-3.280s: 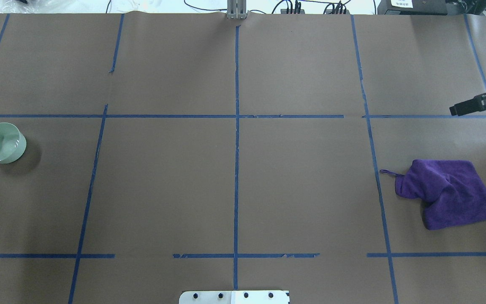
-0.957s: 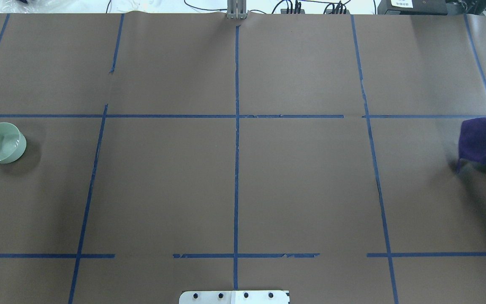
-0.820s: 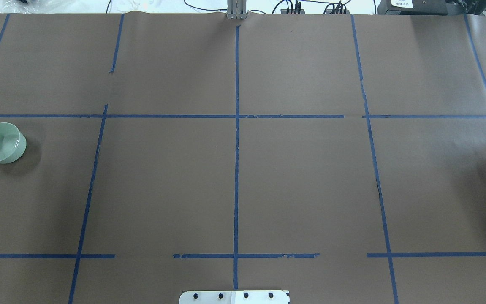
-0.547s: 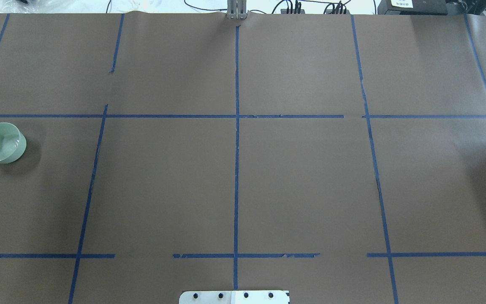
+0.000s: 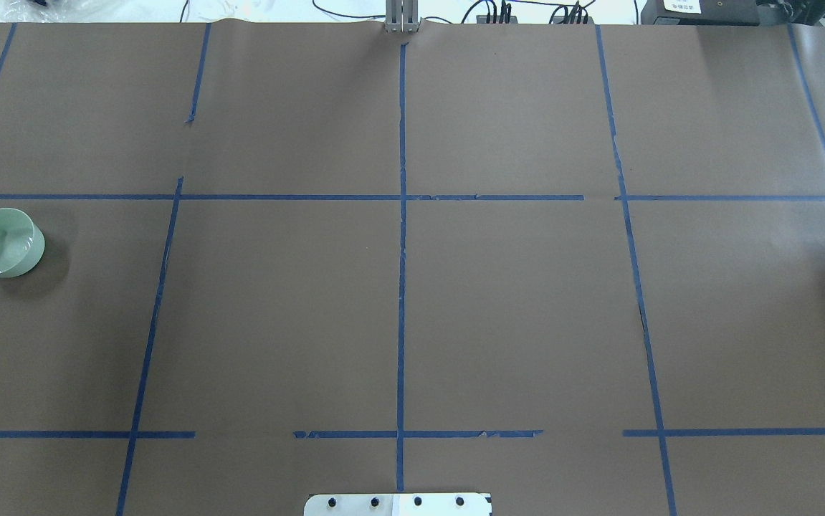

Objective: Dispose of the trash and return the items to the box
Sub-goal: 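Lift the purple cloth with the right gripper and carry it off the table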

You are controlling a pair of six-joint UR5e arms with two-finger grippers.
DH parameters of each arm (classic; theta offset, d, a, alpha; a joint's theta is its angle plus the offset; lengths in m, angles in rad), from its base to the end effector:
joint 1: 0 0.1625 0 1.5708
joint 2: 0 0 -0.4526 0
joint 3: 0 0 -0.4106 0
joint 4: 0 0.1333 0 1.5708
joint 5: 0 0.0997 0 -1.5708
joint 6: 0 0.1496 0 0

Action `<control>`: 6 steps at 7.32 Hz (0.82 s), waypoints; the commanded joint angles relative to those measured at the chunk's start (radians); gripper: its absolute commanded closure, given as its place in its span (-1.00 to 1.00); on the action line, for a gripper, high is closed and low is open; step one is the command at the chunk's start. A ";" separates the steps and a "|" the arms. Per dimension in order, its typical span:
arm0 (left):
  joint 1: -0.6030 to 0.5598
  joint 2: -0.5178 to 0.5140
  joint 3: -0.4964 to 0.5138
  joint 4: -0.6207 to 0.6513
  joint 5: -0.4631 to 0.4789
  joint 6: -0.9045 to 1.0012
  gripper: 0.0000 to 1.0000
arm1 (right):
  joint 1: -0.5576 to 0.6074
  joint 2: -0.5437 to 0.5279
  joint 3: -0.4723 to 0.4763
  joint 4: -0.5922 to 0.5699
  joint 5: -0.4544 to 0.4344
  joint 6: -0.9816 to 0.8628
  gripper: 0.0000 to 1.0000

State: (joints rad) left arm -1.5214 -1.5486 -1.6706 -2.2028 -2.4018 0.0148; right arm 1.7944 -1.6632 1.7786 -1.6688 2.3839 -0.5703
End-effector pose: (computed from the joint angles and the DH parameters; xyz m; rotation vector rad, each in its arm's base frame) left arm 0.0039 -0.5411 0.5947 0.6549 0.8079 0.3529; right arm 0.1277 -0.4505 0.6670 0.3311 -0.7472 -0.3344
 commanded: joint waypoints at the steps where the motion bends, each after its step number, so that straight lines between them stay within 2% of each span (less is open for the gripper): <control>1: 0.015 0.001 -0.018 -0.008 0.051 -0.140 -1.00 | -0.224 0.008 0.143 0.053 0.078 0.491 -1.00; 2: 0.059 0.011 -0.018 -0.012 0.125 -0.198 -1.00 | -0.344 0.006 0.150 0.190 0.005 0.671 -1.00; 3: 0.134 0.037 -0.006 -0.068 0.235 -0.272 -1.00 | -0.413 0.008 0.150 0.298 -0.049 0.795 -1.00; 4: 0.195 0.085 0.015 -0.215 0.280 -0.403 -1.00 | -0.440 0.000 0.147 0.345 -0.058 0.819 -1.00; 5: 0.255 0.114 0.085 -0.380 0.282 -0.503 -0.97 | -0.441 -0.004 0.147 0.347 -0.055 0.817 -1.00; 6: 0.292 0.128 0.138 -0.517 0.283 -0.633 -0.80 | -0.441 -0.006 0.147 0.347 -0.057 0.813 -1.00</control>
State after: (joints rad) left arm -1.2902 -1.4488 -1.6009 -2.5354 -2.1322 -0.4613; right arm 1.3626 -1.6653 1.9248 -1.3361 2.3318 0.2335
